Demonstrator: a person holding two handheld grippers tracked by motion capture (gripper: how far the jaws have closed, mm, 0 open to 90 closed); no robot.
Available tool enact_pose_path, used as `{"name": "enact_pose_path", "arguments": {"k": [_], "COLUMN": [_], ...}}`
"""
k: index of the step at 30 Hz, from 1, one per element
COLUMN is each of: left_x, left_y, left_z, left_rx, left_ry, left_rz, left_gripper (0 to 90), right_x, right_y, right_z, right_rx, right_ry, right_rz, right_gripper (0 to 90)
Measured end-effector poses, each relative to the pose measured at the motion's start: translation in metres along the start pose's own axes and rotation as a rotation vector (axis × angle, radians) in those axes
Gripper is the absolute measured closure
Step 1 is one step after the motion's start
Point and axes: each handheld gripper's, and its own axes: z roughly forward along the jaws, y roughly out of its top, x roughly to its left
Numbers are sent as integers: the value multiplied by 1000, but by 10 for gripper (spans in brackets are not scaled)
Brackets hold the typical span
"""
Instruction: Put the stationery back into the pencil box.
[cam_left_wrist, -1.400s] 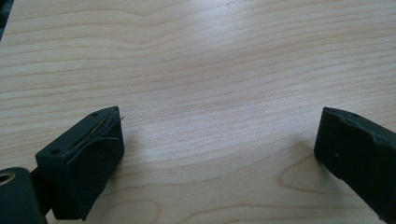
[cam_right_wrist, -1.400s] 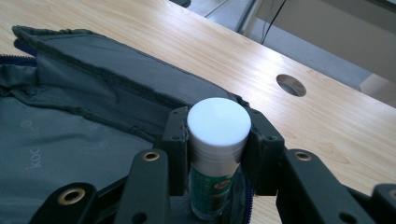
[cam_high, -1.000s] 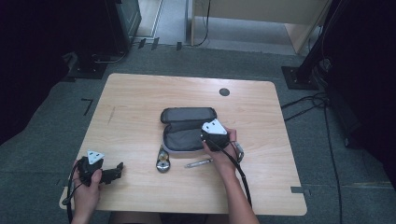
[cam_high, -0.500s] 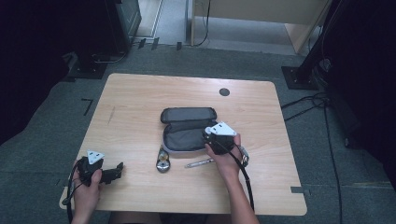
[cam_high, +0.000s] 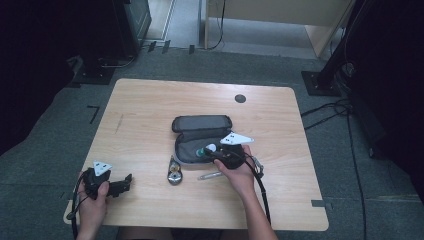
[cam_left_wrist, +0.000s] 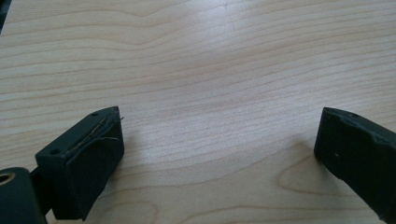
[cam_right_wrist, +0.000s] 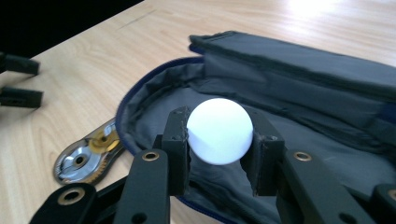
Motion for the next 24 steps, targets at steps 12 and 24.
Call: {"name": "enact_pose_path", "arguments": {"k": [12,24], "left_x": [0,0], "left_y": [0,0], "left_z": [0,0], "left_rx": [0,0], "left_ry": [0,0], "left_rz": [0,0], "left_gripper": [17,17], "right_x": [-16,-32], "right_y": [-7,-7], "right_z": [5,2], "right_rx": [122,137], "right_ry": [-60,-180], "right_rz": [42,136], "right_gripper": [647,653]}}
